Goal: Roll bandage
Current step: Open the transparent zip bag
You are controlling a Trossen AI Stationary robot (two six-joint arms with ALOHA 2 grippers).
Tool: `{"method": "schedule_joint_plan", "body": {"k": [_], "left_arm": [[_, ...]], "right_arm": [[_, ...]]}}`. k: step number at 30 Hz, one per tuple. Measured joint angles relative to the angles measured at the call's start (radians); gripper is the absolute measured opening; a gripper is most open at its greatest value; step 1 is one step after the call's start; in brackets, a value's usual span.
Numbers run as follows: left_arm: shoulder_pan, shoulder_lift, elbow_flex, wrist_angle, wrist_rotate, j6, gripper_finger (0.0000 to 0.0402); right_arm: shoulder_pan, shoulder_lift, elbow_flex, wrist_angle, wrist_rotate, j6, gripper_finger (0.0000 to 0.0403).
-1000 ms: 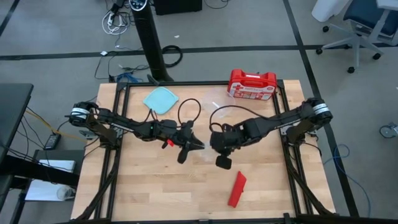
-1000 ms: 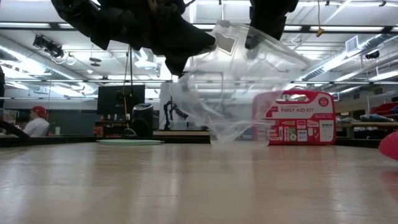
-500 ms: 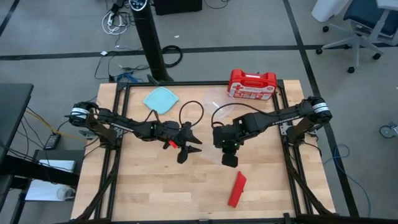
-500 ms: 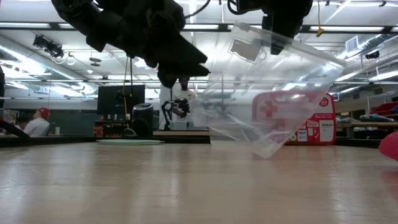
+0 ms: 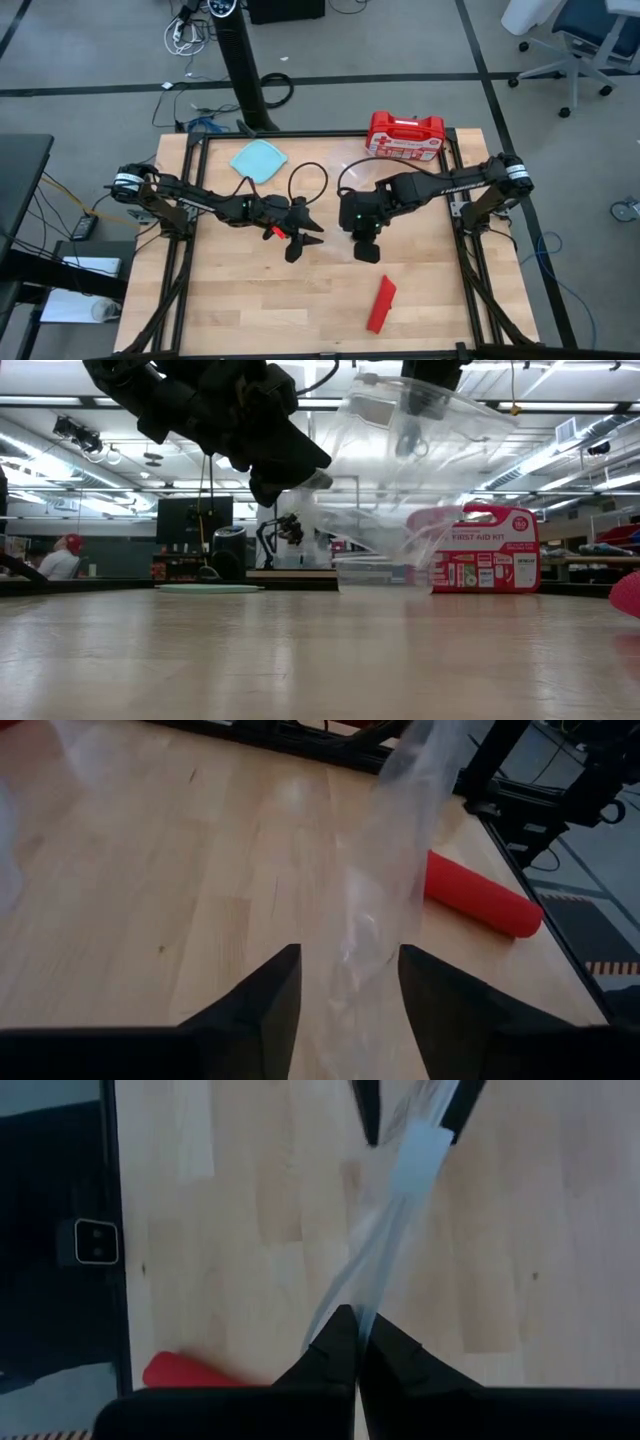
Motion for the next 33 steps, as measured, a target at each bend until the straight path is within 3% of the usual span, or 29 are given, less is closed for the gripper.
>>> {"method": "schedule_joint_plan", "body": {"k": [5,10,12,19,25,33], "left_arm": [[-0.002,0.000,0.000,-0.001,0.000,0.001,0.0134],[-0.002,0.000,0.000,-0.003,0.029,0.029,0.0031],[-0.002,0.000,0.000,-0.004,0.031,0.030,0.0010],[-0.009,0.003,0.000,0.029,-0.040,0.045,0.0002],[-0.055,0.016,0.000,0.189,-0.110,0.112,0.0001],[-0.107,0.115,0.000,0.289,-0.174,0.137,0.0000]], "right_arm": [[-0.015,0.000,0.005,-0.003,-0.013,0.000,0.0001],[-0.025,0.000,0.005,0.001,-0.022,-0.001,0.0001],[-0.029,0.000,0.005,0.003,-0.022,-0.001,0.0003],[-0.034,0.000,0.006,0.025,-0.020,-0.001,0.0018],[-0.034,0.000,0.006,0.034,-0.001,-0.002,0.0022],[-0.029,-0.003,0.006,0.034,-0.004,-0.017,0.0029]]}}
